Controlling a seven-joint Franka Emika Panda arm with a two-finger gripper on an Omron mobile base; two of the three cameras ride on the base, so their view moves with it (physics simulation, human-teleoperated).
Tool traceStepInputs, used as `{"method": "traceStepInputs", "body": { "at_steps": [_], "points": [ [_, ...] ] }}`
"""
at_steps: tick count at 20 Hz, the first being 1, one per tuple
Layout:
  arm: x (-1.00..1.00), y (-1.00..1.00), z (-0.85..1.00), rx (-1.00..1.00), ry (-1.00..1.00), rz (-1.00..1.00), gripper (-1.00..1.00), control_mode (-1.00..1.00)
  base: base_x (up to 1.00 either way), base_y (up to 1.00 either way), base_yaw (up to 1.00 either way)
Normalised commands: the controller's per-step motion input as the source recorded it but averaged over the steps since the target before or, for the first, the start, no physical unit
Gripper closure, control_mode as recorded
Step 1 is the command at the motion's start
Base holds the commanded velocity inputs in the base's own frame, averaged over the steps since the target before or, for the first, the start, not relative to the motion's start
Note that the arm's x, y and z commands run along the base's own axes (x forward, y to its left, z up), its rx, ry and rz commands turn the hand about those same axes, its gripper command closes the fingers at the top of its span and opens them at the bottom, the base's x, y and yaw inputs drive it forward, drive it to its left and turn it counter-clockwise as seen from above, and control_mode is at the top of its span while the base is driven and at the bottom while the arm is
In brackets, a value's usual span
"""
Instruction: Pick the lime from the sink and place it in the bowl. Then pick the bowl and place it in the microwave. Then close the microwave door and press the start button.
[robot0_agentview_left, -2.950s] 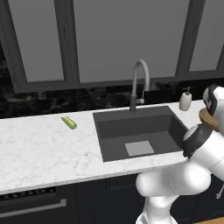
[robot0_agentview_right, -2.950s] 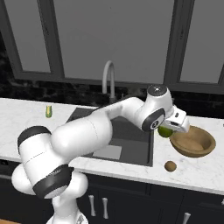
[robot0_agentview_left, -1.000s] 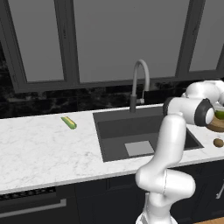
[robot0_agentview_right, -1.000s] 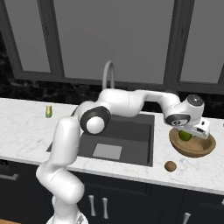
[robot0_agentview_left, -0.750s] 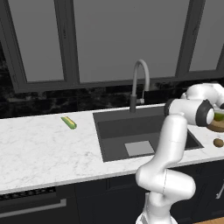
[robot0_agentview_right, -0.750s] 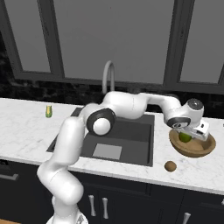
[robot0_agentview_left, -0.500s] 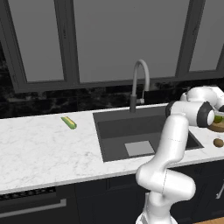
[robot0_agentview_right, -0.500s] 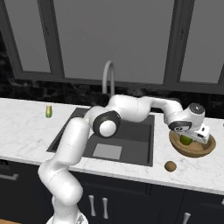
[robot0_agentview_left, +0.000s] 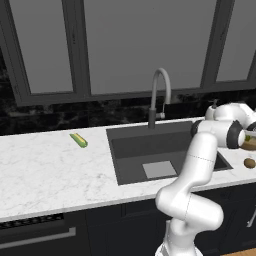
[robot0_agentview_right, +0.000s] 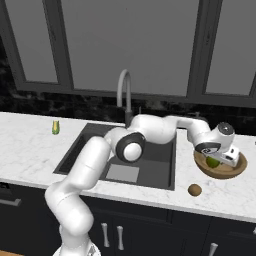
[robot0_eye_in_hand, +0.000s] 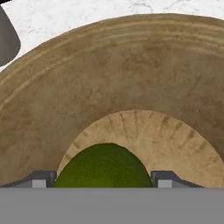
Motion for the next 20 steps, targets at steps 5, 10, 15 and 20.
{"method": "traceStepInputs", "body": {
  "at_steps": [5,10,15,20],
  "points": [
    [0.07,-0.03,-0.07,0.01,0.0,0.01,-1.0,-1.0,0.0,0.0,0.0],
    [0.0,0.08,0.24,-0.01,0.0,0.0,-1.0,-1.0,0.0,0.0,0.0],
    [-0.08,0.31,0.24,-0.09,0.0,0.0,-1.0,-1.0,0.0,0.0,0.0],
    [-0.06,0.78,0.19,-0.23,0.02,0.0,-1.0,-1.0,0.0,0.0,0.0]
  ]
}}
